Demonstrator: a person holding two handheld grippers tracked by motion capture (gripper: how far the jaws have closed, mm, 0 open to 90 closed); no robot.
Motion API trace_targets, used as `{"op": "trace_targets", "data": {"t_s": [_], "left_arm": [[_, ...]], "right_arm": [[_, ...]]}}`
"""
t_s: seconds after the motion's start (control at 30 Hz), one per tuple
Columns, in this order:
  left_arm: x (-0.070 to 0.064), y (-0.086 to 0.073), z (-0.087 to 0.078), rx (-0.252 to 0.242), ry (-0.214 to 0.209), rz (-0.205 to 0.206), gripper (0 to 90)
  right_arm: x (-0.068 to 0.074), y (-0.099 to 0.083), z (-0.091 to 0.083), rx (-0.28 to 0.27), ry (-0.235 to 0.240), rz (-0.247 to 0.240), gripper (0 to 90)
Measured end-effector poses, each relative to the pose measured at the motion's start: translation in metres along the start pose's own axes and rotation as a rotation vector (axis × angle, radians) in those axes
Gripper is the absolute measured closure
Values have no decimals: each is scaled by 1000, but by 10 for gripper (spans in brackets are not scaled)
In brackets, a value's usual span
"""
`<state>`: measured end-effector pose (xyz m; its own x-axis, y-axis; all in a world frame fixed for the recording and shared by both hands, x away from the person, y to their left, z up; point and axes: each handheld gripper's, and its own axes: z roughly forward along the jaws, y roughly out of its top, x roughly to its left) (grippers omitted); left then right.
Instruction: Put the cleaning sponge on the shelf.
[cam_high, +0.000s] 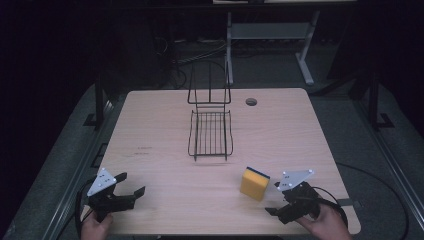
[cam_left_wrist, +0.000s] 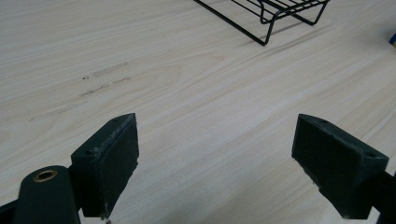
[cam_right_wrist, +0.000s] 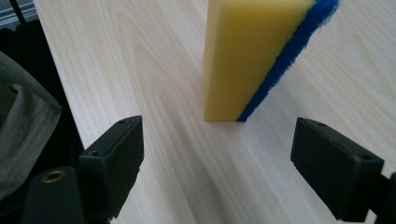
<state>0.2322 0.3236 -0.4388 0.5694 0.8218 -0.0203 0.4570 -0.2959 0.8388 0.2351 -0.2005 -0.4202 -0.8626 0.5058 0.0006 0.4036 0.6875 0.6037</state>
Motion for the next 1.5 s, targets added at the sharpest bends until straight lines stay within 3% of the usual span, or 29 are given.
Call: {"op": "trace_targets", "data": {"t_s": [1.5], "left_arm": [[1,-1,-1,-5,1,-7,142]], "right_arm": [[-7,28,29,-42,8,-12,184]]}}
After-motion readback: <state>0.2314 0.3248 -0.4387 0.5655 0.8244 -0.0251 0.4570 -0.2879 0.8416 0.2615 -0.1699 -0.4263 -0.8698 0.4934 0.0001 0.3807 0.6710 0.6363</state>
